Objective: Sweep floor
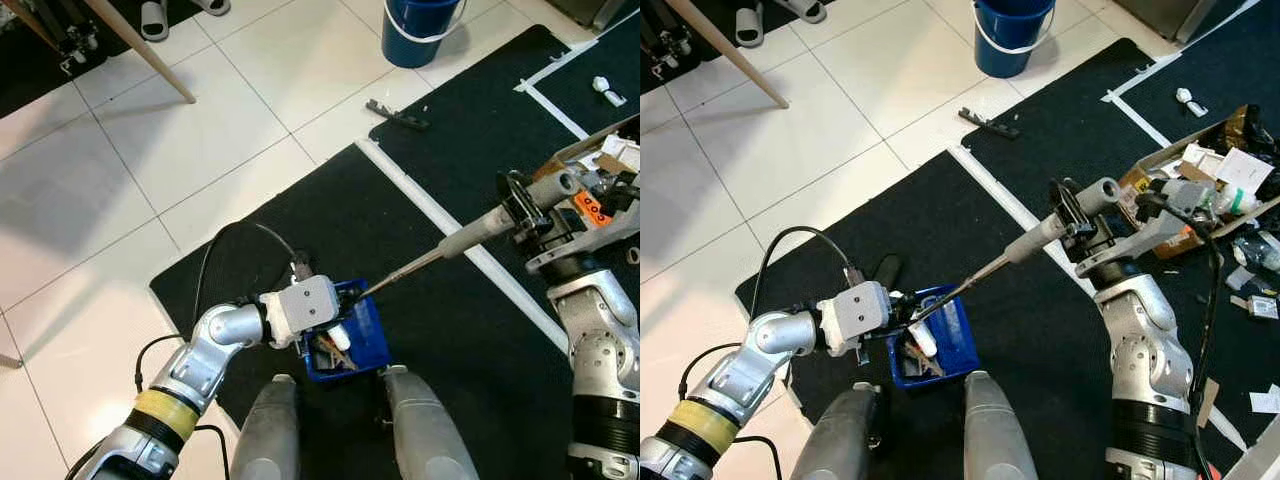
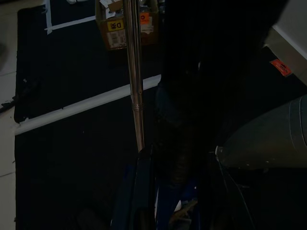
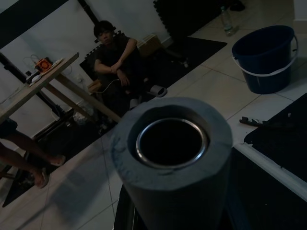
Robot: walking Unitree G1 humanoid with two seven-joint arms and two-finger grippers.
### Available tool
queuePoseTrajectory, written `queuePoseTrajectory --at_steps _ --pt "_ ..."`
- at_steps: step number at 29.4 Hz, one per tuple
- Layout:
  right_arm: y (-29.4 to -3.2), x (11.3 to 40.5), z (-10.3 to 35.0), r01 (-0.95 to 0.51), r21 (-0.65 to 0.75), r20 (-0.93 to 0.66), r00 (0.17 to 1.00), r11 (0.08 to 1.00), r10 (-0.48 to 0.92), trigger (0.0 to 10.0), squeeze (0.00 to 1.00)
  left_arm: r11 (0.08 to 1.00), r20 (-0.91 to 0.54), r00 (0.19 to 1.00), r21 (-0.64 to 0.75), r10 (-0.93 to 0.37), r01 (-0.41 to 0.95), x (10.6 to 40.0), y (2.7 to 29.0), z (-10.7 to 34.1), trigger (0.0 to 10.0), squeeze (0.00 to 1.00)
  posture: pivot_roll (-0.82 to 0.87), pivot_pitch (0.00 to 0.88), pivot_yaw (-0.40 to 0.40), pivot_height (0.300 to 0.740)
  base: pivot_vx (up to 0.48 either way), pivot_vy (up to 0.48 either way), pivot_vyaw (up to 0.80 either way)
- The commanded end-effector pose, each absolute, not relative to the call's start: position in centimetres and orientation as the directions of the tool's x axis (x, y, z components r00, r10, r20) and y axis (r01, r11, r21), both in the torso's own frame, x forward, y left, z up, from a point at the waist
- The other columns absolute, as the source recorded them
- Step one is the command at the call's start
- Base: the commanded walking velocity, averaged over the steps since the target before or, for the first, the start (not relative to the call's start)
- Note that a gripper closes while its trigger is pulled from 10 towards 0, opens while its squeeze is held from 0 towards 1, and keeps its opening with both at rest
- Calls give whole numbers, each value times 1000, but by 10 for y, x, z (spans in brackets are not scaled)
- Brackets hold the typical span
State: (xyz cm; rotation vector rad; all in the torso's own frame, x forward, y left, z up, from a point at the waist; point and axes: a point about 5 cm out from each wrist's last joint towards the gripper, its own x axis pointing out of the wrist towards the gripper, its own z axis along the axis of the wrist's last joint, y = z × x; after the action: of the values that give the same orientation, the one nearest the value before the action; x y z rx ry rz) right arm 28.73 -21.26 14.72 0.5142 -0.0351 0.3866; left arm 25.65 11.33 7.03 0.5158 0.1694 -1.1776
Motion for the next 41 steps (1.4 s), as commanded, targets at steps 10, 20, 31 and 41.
queuePoseTrajectory --at_steps 10,20,31,41 --pt "-227 291 167 -354 600 291 932 717 216 10000 0 229 -430 312 234 -847 945 243 102 52 10000 0 -6 270 19 740 0 0 0" --pt "-233 290 168 -328 604 304 937 726 170 10000 0 216 -431 300 233 -851 948 242 100 51 10000 0 -4 273 24 740 0 0 0" --pt "-237 290 166 -290 609 303 945 738 121 10000 0 212 -435 296 232 -850 949 240 101 50 10000 0 0 280 25 740 0 0 0" --pt "-257 294 170 -196 598 314 949 777 -3 10000 0 209 -436 295 235 -851 949 242 101 51 10000 0 0 275 27 740 0 0 0"
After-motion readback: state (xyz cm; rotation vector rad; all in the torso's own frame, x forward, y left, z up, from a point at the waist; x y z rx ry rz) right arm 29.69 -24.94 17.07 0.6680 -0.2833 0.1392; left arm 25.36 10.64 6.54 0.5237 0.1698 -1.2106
